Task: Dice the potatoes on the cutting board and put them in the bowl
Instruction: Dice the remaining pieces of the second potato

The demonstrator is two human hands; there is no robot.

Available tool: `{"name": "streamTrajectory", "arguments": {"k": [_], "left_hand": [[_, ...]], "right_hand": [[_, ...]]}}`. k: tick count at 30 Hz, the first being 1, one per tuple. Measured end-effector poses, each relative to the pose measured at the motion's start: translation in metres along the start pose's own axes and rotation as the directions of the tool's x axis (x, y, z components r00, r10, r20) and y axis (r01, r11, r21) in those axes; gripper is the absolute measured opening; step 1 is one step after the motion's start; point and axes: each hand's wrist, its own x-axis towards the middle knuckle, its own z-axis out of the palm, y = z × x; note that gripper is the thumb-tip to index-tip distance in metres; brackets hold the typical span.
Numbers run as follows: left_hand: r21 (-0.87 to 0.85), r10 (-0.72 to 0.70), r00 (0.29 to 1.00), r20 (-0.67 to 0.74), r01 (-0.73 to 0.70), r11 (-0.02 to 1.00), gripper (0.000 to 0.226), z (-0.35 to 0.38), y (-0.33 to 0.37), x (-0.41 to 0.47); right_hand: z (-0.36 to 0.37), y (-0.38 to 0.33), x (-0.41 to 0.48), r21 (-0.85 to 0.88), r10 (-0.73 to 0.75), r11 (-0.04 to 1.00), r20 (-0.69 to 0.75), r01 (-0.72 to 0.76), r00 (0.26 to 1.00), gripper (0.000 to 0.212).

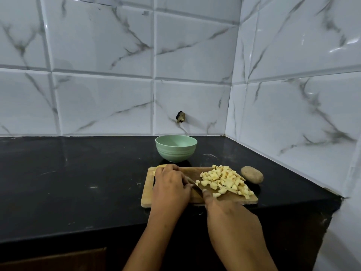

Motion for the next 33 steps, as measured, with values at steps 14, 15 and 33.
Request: {"name": "streamTrajectory", "arguments": {"k": [14,15,33], "left_hand": [[0.064,0.006,0.998,-0.067,-0.001,0.998,0.027,0.008,-0.010,0.003],[0.097,-0.006,0.998,-0.062,0.012,0.995,0.028,0.009,-0.009,0.003],[0.128,-0.116,0.993,-0.015,0.117,0.985,0.023,0.001,0.000,-0.002]], "right_hand": [[-0.011,0.010,-0.017,0.145,0.073,0.988,-0.117,-0.056,0.990,0.046],[-0.010,0.009,-0.017,0.142,0.082,0.988,-0.116,-0.065,0.990,0.045],[-0.007,0.013,-0.003,0.159,0.086,0.986,-0.239,-0.048,0.967,0.043]]}}
